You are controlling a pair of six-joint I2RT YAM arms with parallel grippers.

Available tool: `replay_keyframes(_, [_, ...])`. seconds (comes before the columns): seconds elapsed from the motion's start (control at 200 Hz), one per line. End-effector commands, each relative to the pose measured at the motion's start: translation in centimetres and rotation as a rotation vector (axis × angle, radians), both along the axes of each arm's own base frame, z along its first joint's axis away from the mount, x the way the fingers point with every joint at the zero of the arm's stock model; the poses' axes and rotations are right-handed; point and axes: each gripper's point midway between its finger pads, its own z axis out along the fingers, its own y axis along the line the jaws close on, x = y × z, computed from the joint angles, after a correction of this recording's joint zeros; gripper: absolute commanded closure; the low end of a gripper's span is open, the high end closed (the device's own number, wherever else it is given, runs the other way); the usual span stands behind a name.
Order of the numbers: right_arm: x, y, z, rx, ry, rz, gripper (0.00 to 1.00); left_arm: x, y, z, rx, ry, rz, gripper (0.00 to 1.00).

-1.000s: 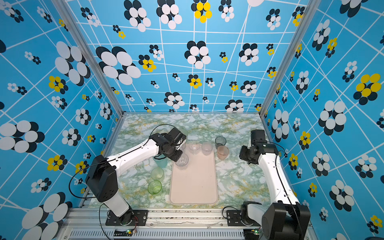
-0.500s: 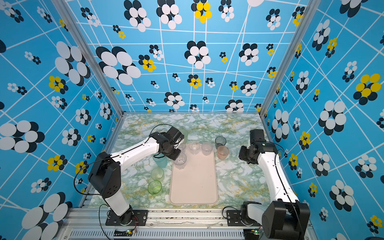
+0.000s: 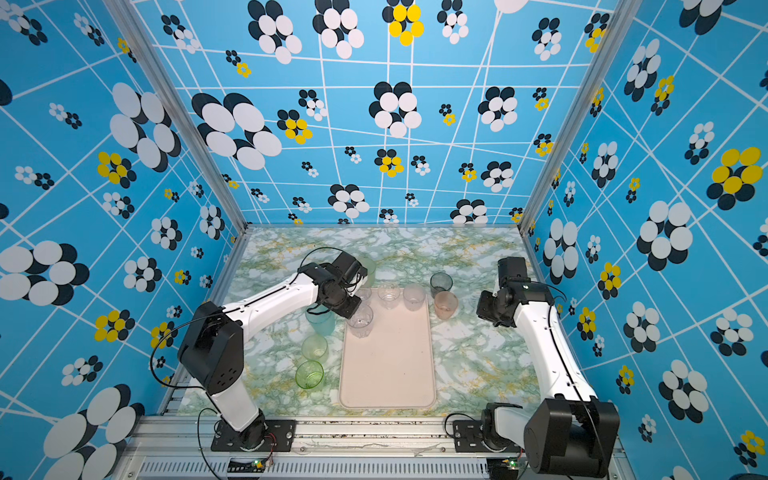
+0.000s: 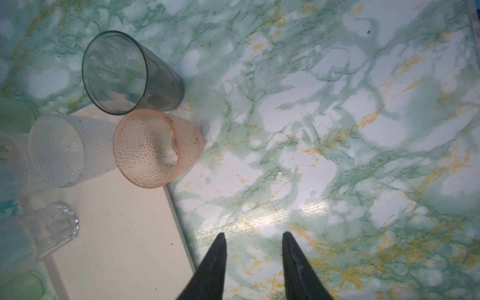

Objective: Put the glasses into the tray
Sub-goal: 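Lower the stemmed glass onto the tray and open the left gripper, then raise the left gripper and draw the left arm back to the far corner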

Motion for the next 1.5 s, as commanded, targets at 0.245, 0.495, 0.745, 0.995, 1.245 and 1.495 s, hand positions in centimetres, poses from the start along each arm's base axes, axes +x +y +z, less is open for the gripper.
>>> replay_keyframes(0.245, [-0.1,0.0,0.4,-0.019,0.019,0.012,0.62,1.3,0.3,-0.4,0.017,-0.012,0.007,0.94])
replay_keyframes(0.495, [-0.1,0.2,0.3,-0.016,0.020,0.017,0.62,1.1,0.5,-0.1,0.030,-0.012,0.005,0.88])
replay_keyframes(0.745, [0.0,0.4,0.3,-0.012,0.021,0.023,0.61,1.3,0.9,1.3,0.029,-0.051,0.017,0.73])
replay_keyframes(0.995, [0.0,0.6,0.2,-0.011,0.027,0.028,0.61,1.4,0.9,3.0,0.006,-0.093,0.024,0.70])
replay_keyframes(1.245, [0.1,0.8,-0.3,-0.004,0.036,0.033,0.61,1.5,0.8,5.6,-0.026,-0.147,0.030,0.70])
replay_keyframes(1.495, [-0.1,1.1,-0.9,-0.004,0.067,0.047,0.61,0.9,-0.3,10.8,-0.112,-0.260,0.013,0.71])
